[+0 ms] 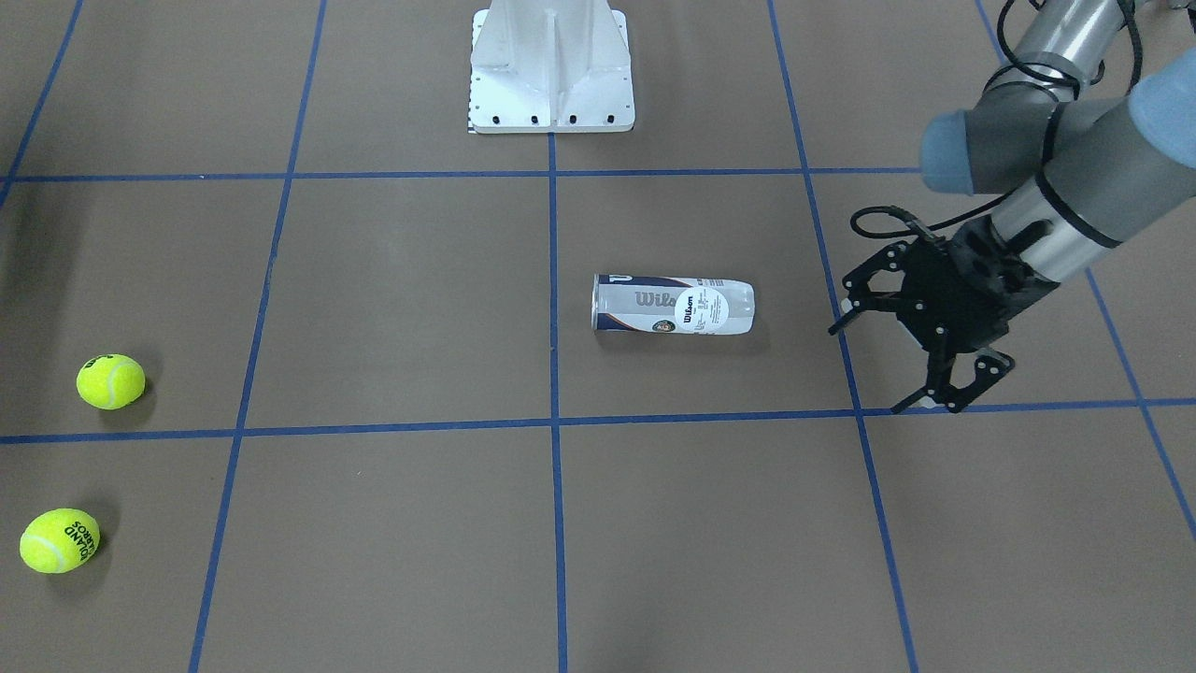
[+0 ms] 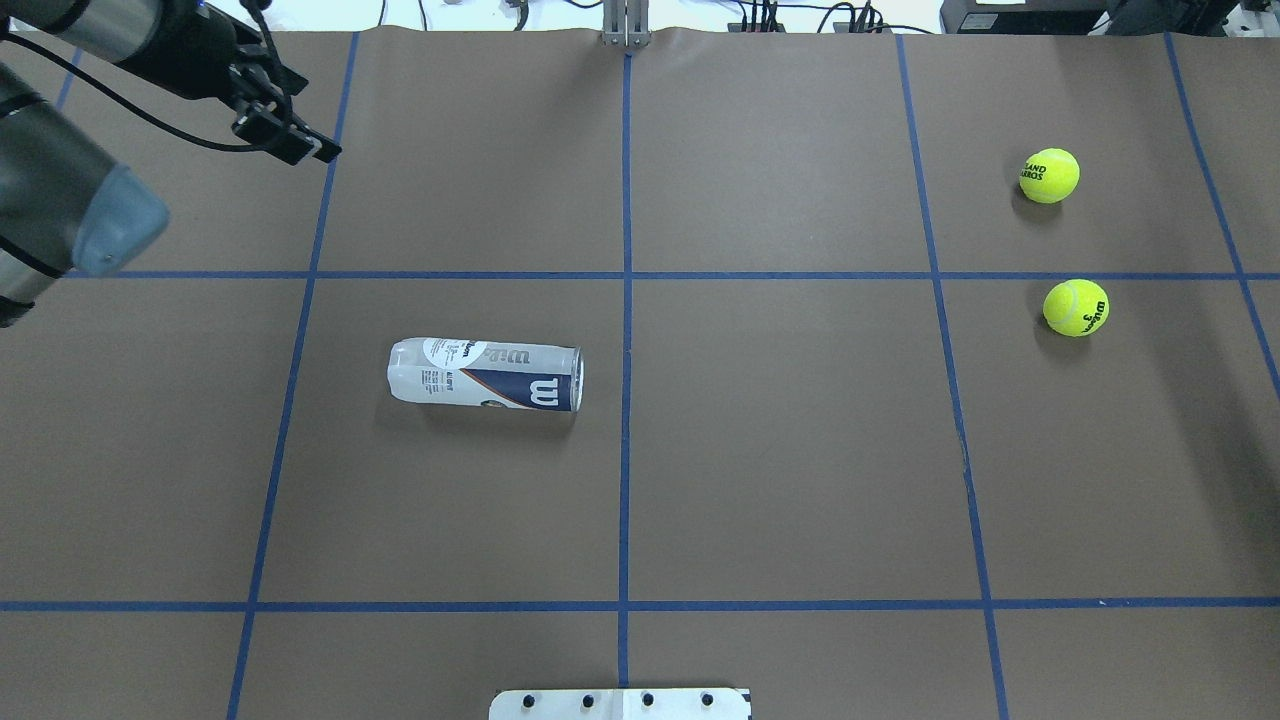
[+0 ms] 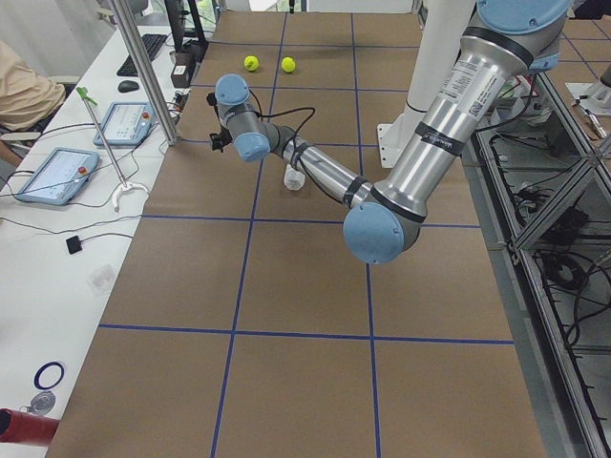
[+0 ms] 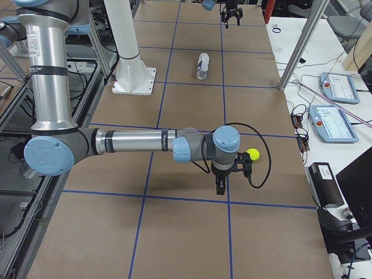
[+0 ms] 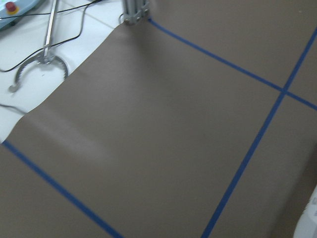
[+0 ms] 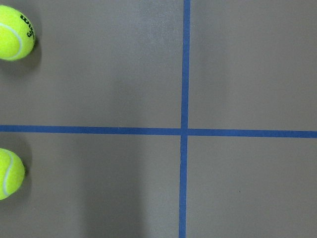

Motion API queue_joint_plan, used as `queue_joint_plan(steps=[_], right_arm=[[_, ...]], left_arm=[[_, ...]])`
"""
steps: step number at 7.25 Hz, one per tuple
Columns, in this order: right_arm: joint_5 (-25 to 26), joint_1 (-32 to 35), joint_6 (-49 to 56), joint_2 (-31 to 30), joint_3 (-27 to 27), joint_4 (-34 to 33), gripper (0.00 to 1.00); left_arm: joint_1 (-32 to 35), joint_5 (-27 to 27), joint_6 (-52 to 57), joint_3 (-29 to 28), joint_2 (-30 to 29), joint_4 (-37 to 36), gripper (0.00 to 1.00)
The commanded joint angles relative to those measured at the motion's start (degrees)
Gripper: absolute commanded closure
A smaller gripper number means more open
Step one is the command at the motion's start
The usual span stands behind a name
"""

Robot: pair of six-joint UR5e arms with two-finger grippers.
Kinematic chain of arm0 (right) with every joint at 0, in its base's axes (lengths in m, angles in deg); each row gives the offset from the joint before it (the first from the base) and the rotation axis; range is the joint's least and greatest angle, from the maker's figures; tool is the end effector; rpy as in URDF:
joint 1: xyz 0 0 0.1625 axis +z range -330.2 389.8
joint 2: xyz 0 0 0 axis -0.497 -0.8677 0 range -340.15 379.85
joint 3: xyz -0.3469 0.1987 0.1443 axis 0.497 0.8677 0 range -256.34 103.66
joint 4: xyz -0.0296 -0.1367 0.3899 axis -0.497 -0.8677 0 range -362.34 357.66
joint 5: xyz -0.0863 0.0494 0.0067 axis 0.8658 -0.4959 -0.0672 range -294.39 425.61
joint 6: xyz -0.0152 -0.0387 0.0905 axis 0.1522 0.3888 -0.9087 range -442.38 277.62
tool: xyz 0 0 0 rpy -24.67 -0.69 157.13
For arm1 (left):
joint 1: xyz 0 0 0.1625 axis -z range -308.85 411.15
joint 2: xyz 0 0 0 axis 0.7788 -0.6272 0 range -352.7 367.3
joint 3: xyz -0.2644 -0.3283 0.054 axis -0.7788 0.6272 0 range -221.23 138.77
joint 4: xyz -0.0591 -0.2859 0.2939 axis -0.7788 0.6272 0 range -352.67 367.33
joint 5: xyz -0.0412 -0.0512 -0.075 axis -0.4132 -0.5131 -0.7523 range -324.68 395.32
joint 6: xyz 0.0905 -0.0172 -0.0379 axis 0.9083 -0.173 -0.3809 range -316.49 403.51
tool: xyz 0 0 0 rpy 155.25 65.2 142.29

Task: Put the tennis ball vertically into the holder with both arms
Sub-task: 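Reach the left gripper down over the white Wilson can lying on its side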

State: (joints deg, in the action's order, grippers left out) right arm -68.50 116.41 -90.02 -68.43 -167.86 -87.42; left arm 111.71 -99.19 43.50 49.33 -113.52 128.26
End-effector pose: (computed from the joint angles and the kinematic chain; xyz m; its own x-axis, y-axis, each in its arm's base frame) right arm 0.0336 -0.5161 0.6218 0.7124 -0.0085 0.7017 -0.0364 0.9981 0.0491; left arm 0.2700 -0.6075 0.2679 0.3158 0.8911 -0.3258 -0.2283 0.4046 0.8855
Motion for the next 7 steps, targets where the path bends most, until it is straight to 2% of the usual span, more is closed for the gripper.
queue_joint_plan(steps=[1, 2, 3, 5, 6, 7], right_arm=[[-0.1, -0.03, -0.01, -0.05, -0.06, 0.0, 0.0], [-0.1, 0.06, 0.07, -0.05, -0.06, -0.09, 0.0], [-0.1, 0.06, -0.01, -0.14, -0.06, 0.0, 0.0], [-0.27, -0.03, -0.01, -0.23, -0.06, -0.09, 0.0], [-0.36, 0.06, -0.01, -0.31, -0.06, -0.09, 0.0], [-0.45, 0.06, -0.01, -0.32, -0.06, -0.09, 0.0]], left_arm=[[-6.21, 0.03, 0.71, 0.49, -3.97, 0.01, 0.0], [-11.64, 0.12, 1.93, 0.93, -4.33, 0.01, 0.0], [-15.09, 2.73, 2.81, 0.93, -5.37, 0.01, 0.0], [-22.55, 12.64, 6.41, 0.85, -4.86, 0.1, 0.0], [-24.25, 15.13, 9.03, 0.85, -4.77, 0.1, 0.0], [-24.35, 15.15, 11.23, 0.59, -4.42, 0.1, 0.0]])
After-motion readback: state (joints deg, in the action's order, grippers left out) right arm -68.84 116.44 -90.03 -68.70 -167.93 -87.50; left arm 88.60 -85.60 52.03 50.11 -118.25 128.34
